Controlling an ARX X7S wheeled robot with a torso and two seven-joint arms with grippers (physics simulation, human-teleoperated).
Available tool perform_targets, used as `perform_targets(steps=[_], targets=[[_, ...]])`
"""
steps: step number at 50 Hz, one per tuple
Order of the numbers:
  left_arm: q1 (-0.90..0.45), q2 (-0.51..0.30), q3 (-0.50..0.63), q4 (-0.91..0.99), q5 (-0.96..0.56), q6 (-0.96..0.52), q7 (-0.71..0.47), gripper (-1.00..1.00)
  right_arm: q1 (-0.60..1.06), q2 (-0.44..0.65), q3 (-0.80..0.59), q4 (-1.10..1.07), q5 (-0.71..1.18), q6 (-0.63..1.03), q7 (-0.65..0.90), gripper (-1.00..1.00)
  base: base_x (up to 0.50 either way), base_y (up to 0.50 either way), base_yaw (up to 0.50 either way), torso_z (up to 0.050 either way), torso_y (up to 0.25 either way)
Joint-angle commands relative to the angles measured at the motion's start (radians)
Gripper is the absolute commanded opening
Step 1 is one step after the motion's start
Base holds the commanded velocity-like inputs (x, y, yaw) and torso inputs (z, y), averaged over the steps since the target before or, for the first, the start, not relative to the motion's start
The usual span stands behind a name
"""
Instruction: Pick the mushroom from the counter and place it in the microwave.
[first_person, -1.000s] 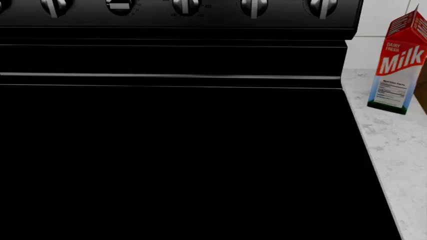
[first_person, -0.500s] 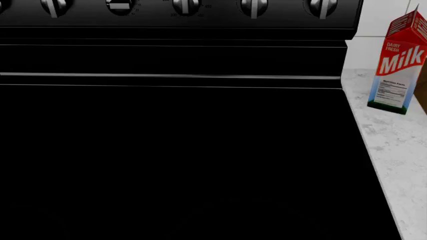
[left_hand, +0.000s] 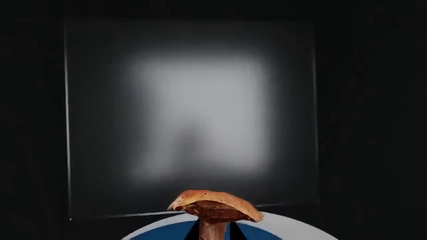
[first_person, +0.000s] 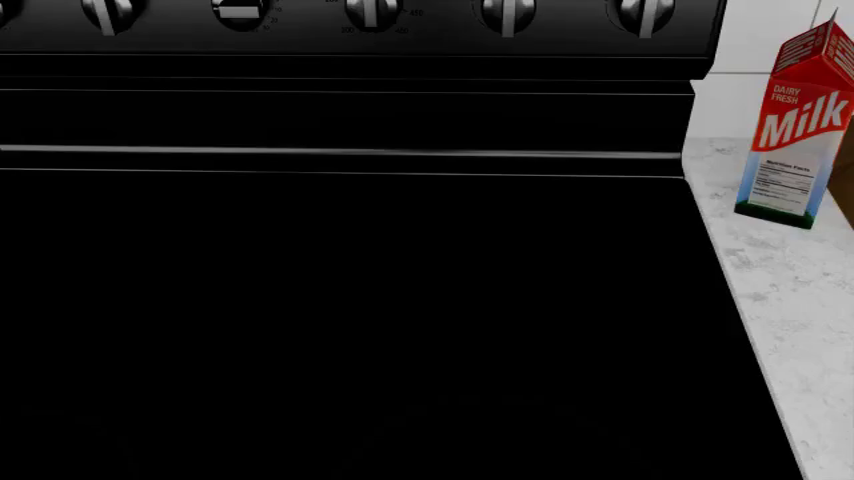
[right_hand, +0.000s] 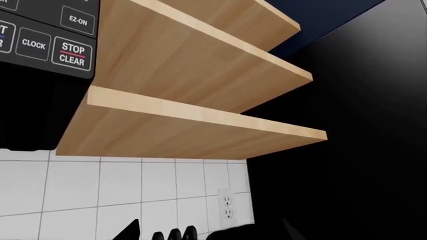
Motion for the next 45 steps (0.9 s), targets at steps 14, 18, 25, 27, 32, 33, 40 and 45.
perform_targets(steps=[14,18,25,27,32,33,40,45], targets=[[-0.016,0.025,0.037,-0.088,-0.025,0.018,0.018,-1.00,0.005,-0.052,0.024,-0.004,-0.019,0.007,-0.054,1.00,0.00,0.00,0.00,0.000,0.000],[-0.016,0.025,0.063,-0.107,-0.039,0.025,0.022,-1.00,0.007,-0.049,0.023,-0.003,-0.017,0.007,-0.053,1.00,0.00,0.00,0.00,0.000,0.002],[-0.016,0.025,0.093,-0.135,-0.054,0.041,0.031,-1.00,0.011,-0.042,0.019,-0.002,-0.014,0.012,-0.047,1.00,0.00,0.00,0.00,0.000,0.000],[-0.016,0.025,0.099,-0.141,-0.057,0.043,0.032,-1.00,0.009,-0.037,0.021,-0.003,-0.013,0.014,-0.042,1.00,0.00,0.00,0.00,0.000,0.000],[-0.016,0.025,0.116,-0.150,-0.071,0.048,0.034,-1.00,0.007,-0.037,0.021,-0.003,-0.014,0.014,-0.041,1.00,0.00,0.00,0.00,0.000,0.000],[-0.016,0.025,0.122,-0.151,-0.076,0.048,0.035,-1.00,0.007,-0.038,0.021,-0.003,-0.014,0.015,-0.041,1.00,0.00,0.00,0.00,0.000,0.000],[-0.016,0.025,0.162,-0.167,-0.107,0.061,0.036,-1.00,0.011,-0.049,0.020,-0.002,-0.016,0.016,-0.051,1.00,0.00,0.00,0.00,0.000,0.000],[-0.016,0.025,0.178,-0.172,-0.119,0.063,0.037,-1.00,0.021,-0.058,0.010,0.000,-0.021,0.018,-0.060,1.00,0.00,0.00,0.00,0.000,0.000]])
